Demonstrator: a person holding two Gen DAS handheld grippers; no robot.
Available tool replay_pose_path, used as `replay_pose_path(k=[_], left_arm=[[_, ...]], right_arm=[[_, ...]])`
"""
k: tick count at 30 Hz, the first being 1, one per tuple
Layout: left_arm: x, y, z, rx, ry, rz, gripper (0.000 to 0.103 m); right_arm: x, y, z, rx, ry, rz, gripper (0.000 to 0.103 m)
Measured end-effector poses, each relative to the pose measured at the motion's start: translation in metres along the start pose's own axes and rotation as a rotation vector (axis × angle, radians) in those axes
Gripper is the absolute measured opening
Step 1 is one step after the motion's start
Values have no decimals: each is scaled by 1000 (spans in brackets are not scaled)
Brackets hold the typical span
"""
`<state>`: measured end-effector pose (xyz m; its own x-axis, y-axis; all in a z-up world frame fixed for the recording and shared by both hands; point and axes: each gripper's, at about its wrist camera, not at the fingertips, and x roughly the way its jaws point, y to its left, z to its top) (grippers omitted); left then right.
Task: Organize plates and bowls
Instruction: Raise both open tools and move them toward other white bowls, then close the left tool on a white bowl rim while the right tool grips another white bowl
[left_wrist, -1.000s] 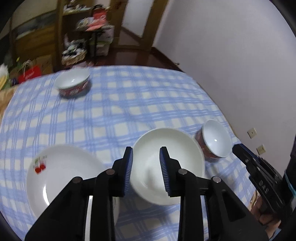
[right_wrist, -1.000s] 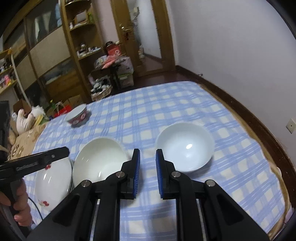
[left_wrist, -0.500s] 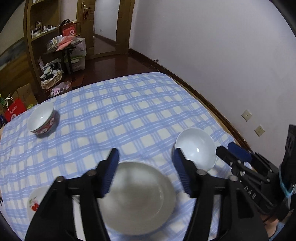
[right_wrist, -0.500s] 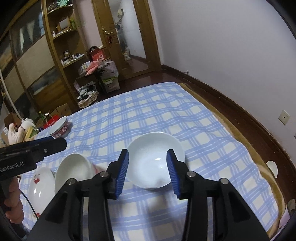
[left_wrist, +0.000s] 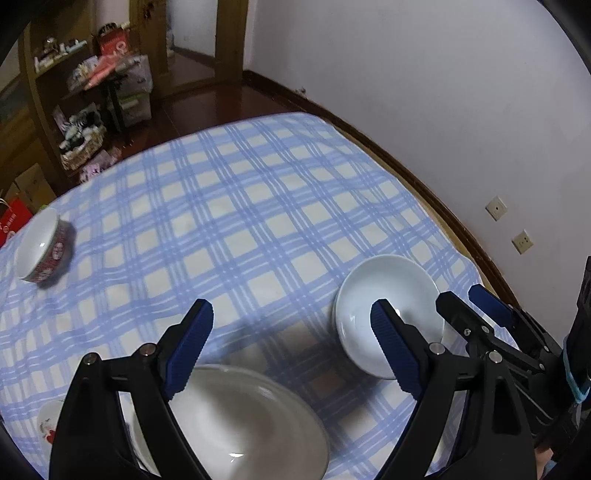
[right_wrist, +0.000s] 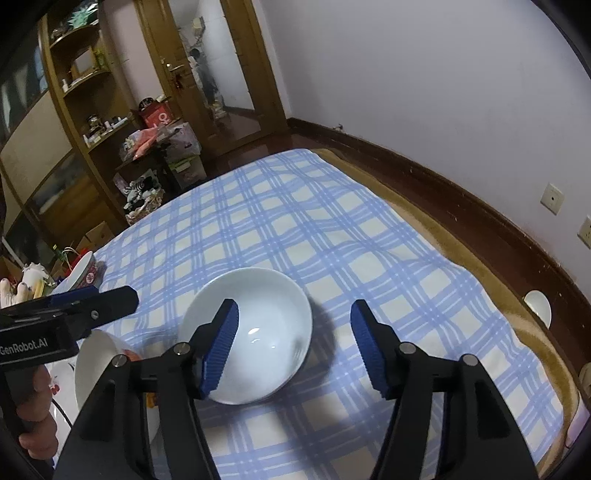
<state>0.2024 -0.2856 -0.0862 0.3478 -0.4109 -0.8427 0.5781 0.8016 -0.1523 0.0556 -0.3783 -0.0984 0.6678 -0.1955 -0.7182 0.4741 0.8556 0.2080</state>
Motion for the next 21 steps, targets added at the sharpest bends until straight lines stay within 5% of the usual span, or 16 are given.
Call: replay_pose_path(k=[14,21], left_arm=[[42,-13,0,14,129,-13,86],[50,-19,-3,11,133,-21,86]], right_arm=[[29,-15,-9,102,81,-11,74],[36,-27,-12,168,117,24,72]])
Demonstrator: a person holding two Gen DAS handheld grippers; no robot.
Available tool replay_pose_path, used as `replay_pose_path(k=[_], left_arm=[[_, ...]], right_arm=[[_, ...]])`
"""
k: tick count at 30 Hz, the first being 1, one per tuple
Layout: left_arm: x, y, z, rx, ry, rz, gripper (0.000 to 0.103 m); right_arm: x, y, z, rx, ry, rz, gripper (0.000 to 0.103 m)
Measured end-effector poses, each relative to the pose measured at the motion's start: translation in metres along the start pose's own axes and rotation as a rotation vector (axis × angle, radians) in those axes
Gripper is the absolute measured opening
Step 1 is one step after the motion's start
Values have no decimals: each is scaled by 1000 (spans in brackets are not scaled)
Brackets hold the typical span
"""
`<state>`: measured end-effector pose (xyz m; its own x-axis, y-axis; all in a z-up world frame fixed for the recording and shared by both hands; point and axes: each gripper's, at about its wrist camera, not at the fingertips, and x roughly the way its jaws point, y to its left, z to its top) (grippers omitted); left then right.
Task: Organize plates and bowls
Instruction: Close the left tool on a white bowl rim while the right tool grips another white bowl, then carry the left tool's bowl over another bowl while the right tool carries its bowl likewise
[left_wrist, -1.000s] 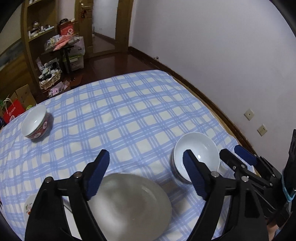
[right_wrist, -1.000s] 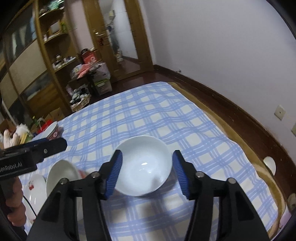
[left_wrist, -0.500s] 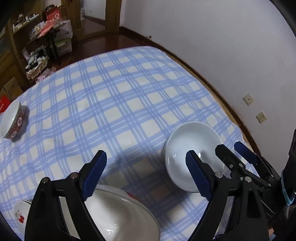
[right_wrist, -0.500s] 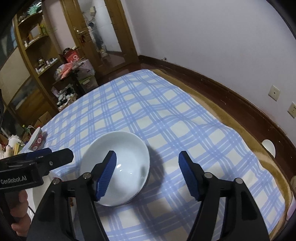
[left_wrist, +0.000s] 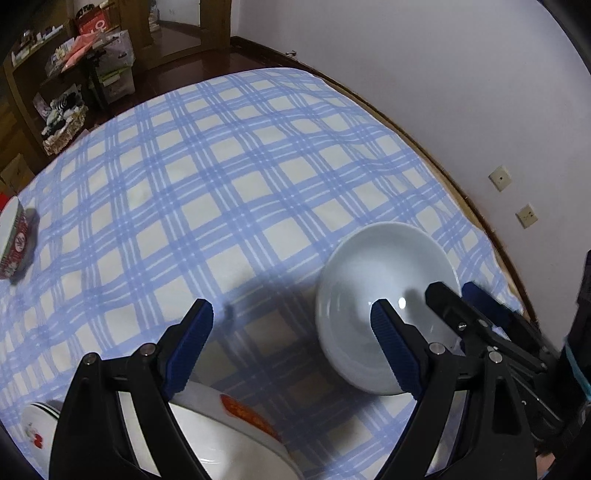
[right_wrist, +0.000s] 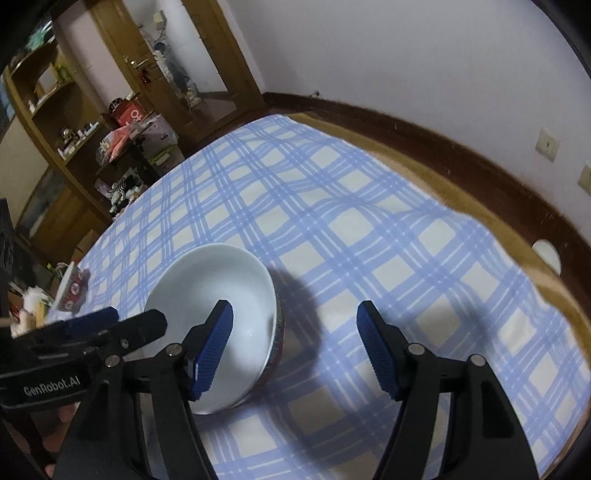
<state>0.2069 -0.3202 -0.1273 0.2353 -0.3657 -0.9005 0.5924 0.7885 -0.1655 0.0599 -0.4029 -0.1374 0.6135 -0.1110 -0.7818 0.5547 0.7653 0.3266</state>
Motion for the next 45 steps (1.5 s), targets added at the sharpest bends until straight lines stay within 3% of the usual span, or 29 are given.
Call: replay_pose_path(k=[4,6,8,11,14,16,21,29,36,45], left_arm=[[2,-1,-2,1,-11,-10,85],[3,-2,-3,10,-14,-9,75],[5,-4,-3,18,-6,-9,58],[7,-7,-1,25,8,-25,48],[12,-9,0,15,29,-71,31],[16,-12,0,12,46,-95,24],[14,-16,-4,14,30,-74,24],[-8,-13,-7,-27,-23,-124,24],[-39,-19,-9,-6,-75,-89,24],[-104,-1,-30,-72,-168,-48,24]], right_arm=[[4,-5,-1,34,20,20,61],[4,-5,-1,33,23,23,54],[4,-4,-2,31,32,36,41],[6,-3,-3,29,51,67,24],[6,1,-5,16,65,101,18],[5,4,-6,-6,61,88,18],[5,6,-7,-20,61,76,17],[-24,18,-6,-89,-26,50,15],[-45,24,-6,-95,-71,79,15],[-77,55,-12,-144,-114,180,15]])
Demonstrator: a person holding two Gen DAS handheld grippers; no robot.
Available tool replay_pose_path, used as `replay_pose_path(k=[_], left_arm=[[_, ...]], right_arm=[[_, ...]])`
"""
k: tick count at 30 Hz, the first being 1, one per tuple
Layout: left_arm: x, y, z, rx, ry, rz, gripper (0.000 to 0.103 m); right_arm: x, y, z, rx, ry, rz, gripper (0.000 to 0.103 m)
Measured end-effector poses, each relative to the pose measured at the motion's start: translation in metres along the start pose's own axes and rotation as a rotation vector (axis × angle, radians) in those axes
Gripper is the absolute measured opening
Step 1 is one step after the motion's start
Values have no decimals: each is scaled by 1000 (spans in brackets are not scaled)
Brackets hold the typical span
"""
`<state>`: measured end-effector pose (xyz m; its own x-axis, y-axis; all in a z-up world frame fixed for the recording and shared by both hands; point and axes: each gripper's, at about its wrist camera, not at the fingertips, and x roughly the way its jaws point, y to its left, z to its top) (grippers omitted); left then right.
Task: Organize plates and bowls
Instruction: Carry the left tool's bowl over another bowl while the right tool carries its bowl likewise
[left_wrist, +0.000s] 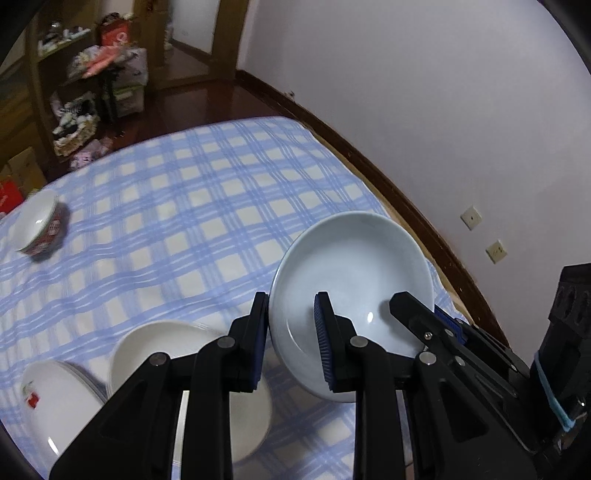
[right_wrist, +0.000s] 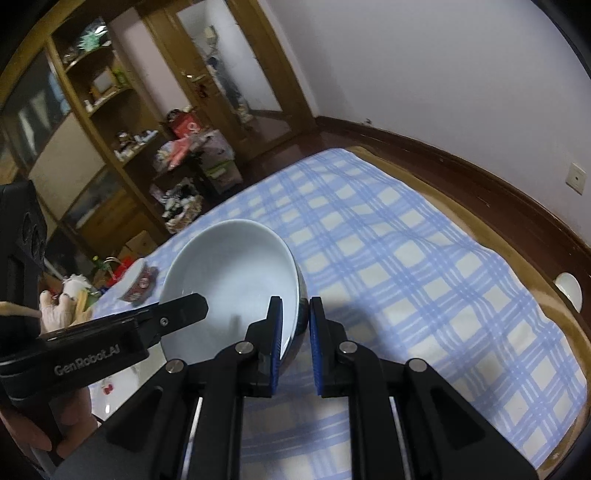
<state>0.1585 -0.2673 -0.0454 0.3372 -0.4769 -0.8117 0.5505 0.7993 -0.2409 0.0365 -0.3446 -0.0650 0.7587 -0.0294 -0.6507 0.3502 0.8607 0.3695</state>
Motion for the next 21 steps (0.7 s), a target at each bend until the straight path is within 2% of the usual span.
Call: replay_pose_path(k=[5,12,21], left_arm=[[-41,17,-9,-32,-49,64,24],[-82,53,-36,-108,-89,98,24],[-90,85,-65,-181,-96,90,24]], right_arm=[[-13,37,-5,-41,-21,70,15],[-24,85,-25,-141,-14,128,15],[-21,114,-46,-210,6,119,15]])
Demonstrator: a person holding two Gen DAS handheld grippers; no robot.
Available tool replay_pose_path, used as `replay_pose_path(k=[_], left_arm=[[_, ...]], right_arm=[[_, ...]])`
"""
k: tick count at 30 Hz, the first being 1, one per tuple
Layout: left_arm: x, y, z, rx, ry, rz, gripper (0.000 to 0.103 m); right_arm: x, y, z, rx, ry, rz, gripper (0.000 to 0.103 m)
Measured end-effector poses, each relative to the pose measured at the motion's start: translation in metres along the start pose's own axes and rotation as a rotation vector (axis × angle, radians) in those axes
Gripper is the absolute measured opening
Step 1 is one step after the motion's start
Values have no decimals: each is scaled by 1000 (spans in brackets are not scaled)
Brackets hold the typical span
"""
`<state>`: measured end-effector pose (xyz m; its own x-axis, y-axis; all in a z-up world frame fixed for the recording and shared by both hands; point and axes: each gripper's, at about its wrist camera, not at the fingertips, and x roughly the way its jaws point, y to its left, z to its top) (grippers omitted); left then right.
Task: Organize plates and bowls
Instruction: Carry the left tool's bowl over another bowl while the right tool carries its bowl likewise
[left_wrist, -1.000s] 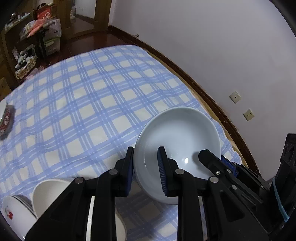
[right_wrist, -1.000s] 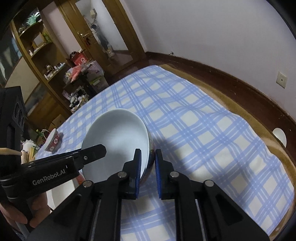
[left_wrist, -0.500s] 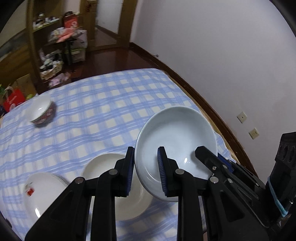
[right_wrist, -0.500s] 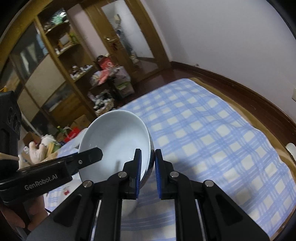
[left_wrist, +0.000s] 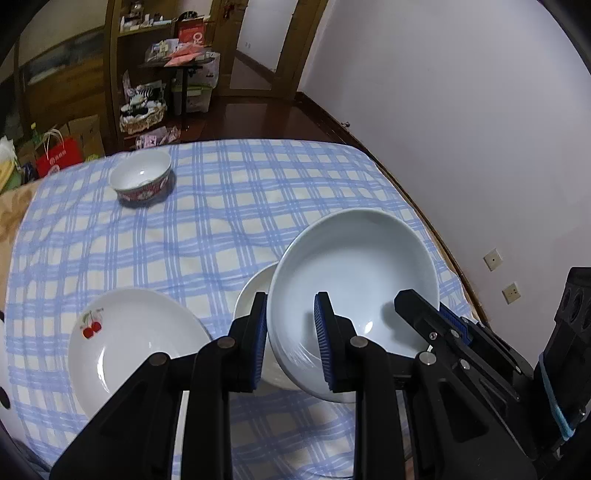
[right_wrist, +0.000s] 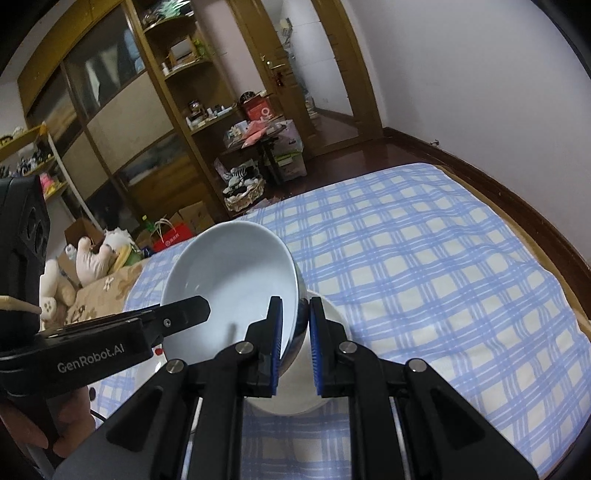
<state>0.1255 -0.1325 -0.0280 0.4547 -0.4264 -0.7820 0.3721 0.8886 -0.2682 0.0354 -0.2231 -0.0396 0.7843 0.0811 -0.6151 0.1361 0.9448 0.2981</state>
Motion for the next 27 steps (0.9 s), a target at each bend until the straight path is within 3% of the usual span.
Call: replay_pose_path(k=[7,27], left_arm=[[17,12,-11,-24,10,-43,24],[65,29,-24,-75,87,-50,24]], right_arm=[[10,-1,-5,-4,14,-20,15],[46,-9,-23,-25,83,-68,15]])
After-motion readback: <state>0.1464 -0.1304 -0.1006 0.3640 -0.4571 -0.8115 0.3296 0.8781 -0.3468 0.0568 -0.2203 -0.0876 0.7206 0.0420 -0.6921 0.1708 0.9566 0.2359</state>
